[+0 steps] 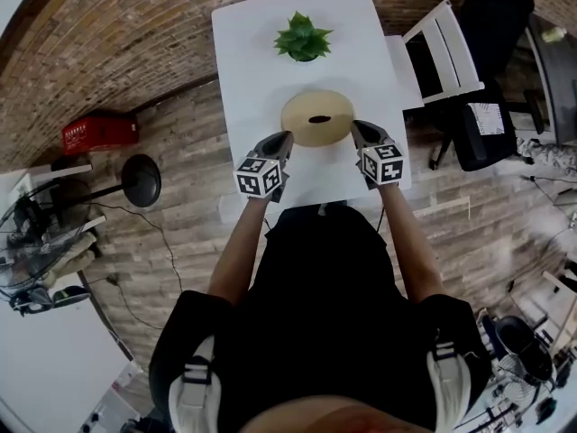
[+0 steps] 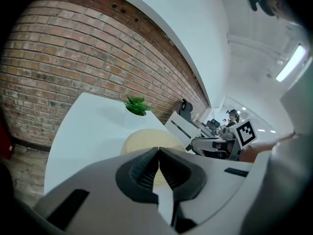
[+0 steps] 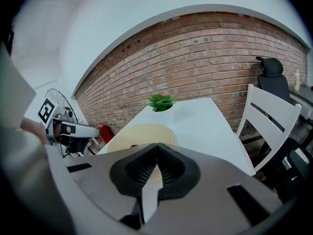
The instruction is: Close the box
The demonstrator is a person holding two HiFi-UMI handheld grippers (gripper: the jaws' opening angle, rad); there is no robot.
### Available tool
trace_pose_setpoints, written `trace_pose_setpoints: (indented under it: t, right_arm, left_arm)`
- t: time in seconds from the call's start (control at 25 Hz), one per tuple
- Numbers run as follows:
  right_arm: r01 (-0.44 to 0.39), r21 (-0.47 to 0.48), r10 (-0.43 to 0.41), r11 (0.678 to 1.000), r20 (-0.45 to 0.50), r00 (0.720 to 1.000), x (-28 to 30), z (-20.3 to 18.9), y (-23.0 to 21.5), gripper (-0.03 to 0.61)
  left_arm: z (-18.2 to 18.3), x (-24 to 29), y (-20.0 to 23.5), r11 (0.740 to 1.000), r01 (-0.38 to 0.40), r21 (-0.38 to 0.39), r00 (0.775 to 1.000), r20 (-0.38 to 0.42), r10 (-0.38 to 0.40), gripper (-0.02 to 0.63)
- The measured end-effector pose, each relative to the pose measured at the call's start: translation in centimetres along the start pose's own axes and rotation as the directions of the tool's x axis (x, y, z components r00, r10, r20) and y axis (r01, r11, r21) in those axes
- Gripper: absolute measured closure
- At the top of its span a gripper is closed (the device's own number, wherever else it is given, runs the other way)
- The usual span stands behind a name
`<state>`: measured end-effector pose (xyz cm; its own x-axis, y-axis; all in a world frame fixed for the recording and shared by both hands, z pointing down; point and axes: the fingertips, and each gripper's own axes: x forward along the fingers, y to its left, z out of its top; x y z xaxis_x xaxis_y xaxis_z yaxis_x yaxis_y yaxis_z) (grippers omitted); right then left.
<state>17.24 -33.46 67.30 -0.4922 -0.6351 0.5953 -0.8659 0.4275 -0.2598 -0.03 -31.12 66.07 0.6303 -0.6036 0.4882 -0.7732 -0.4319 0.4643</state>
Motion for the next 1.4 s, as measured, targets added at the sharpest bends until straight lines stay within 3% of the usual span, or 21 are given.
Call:
trace_pose_setpoints:
  t: [1.4]
  right_arm:
    - [-0.111,-0.074,0.115,0.991,0.040,0.993,-6.4,-1.7,1.8,0.580]
  left_arm:
    - [-1.3,-3.8,-5.9,0.996,-0.091,0.004,0.993,0.070,0.091,0.591]
